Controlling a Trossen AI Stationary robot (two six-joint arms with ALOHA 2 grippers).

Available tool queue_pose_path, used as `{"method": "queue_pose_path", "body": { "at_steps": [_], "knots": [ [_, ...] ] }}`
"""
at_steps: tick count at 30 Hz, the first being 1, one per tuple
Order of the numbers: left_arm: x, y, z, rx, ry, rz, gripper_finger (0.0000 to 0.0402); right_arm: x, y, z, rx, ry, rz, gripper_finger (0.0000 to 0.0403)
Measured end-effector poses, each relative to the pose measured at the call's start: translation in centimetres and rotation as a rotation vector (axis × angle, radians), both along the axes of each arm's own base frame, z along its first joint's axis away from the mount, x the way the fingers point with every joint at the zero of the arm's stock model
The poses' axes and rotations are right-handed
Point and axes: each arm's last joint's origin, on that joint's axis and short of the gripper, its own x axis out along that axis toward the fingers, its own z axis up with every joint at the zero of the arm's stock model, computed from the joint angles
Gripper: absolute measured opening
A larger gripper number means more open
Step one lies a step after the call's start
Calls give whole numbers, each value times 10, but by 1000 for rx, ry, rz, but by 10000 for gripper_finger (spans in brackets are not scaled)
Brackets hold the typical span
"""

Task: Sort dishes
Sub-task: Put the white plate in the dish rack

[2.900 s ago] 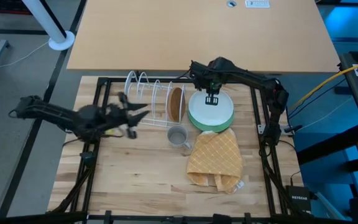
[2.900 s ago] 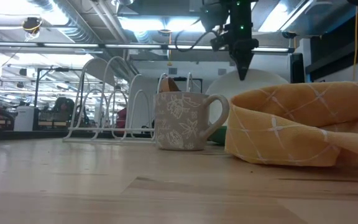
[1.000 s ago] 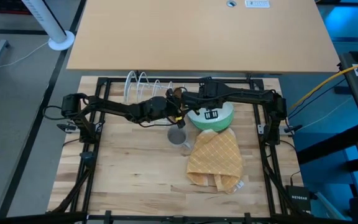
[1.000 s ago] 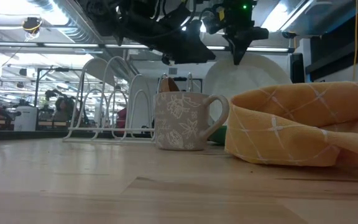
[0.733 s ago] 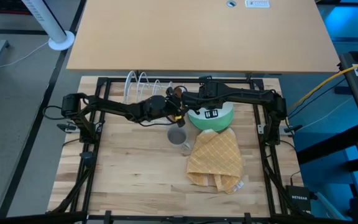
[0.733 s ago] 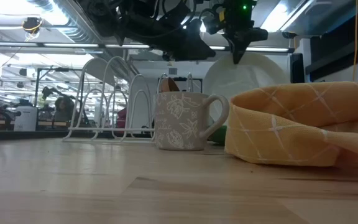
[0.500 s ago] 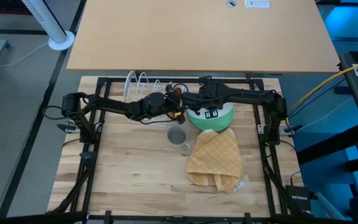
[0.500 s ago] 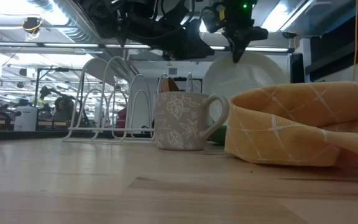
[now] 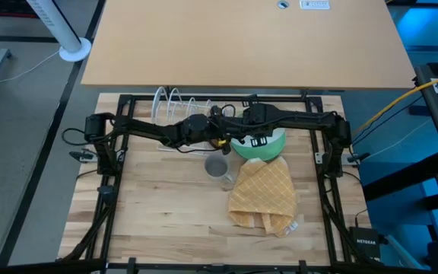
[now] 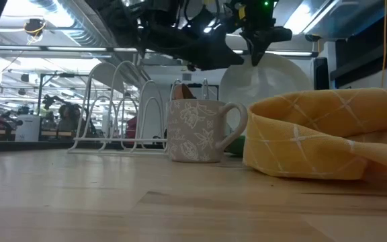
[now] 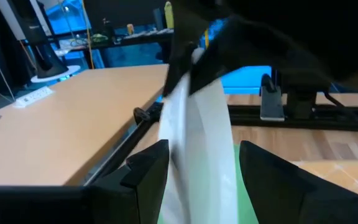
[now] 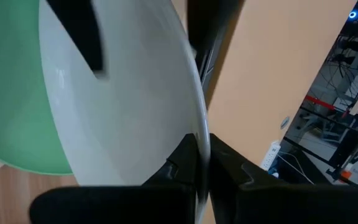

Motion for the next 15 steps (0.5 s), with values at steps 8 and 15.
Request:
{"method": "queue_pose_path", "body": {
  "at_steps": [8, 15],
  "knots": [
    [13, 3, 4, 71, 52, 1, 188, -3, 11, 3, -25, 26, 32, 21],
    [12, 5, 1, 77, 88, 12, 164, -3, 19, 3, -34, 30, 53, 21]
  ]
}}
